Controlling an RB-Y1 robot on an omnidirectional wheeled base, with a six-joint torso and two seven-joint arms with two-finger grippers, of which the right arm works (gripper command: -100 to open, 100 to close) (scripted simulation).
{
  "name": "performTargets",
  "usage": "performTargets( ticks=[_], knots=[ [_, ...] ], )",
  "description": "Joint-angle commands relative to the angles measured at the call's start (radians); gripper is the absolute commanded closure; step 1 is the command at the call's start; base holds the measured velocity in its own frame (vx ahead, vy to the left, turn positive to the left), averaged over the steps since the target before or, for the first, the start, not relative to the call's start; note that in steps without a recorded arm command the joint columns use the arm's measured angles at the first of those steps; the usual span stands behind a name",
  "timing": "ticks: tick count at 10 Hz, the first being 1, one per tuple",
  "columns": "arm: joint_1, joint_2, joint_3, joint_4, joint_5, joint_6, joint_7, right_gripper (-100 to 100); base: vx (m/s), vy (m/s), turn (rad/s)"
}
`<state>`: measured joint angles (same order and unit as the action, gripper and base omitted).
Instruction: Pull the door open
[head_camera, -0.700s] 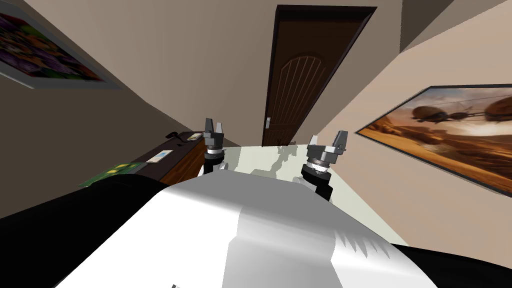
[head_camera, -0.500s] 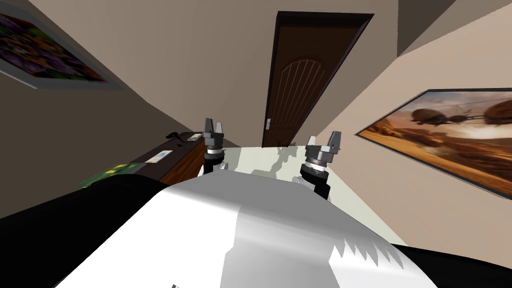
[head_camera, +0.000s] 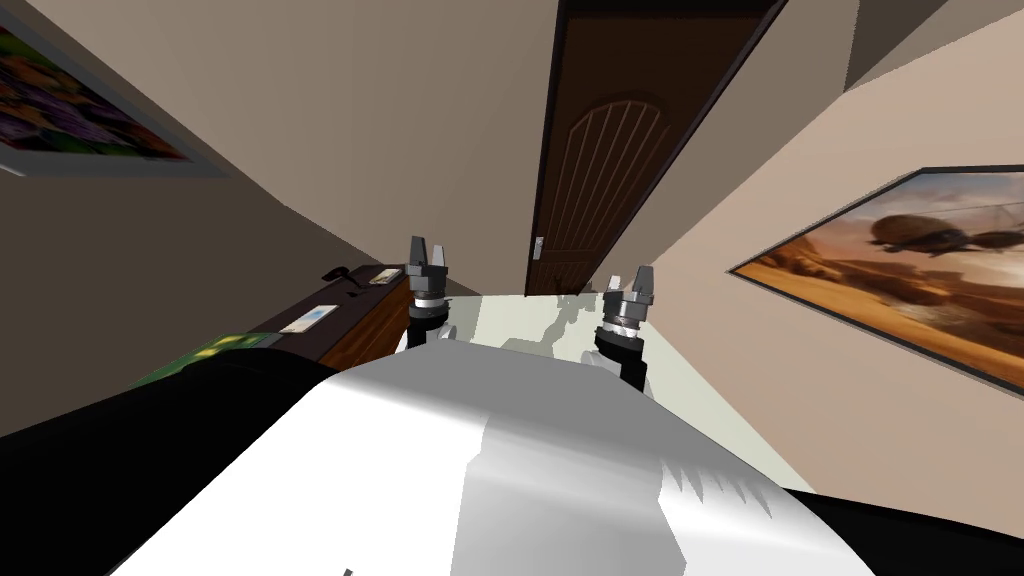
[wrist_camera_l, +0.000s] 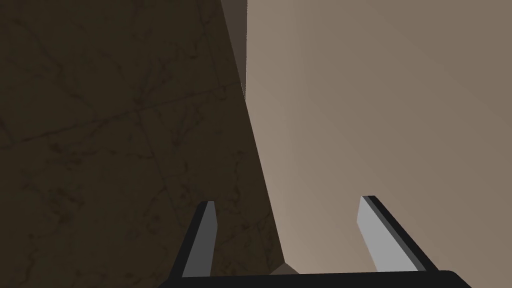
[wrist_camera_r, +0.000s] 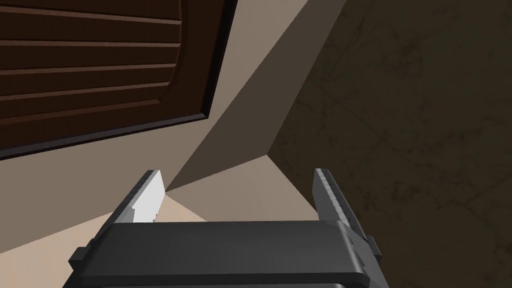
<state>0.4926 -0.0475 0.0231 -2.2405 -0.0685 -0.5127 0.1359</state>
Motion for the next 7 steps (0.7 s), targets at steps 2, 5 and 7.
performTargets(
  ticks=[2,5,7],
  knots=[
    [-0.021,-0.013,-0.001,0.039,0.003,0.015,0.058,-100,0.113,0.006,0.024],
    [-0.039,-0.022,0.001,0.077,0.008,0.023,0.109,-100,0.086,0.008,0.016],
    [-0.053,-0.029,0.002,0.104,0.011,0.029,0.146,-100,0.094,0.004,0.019]
  ],
)
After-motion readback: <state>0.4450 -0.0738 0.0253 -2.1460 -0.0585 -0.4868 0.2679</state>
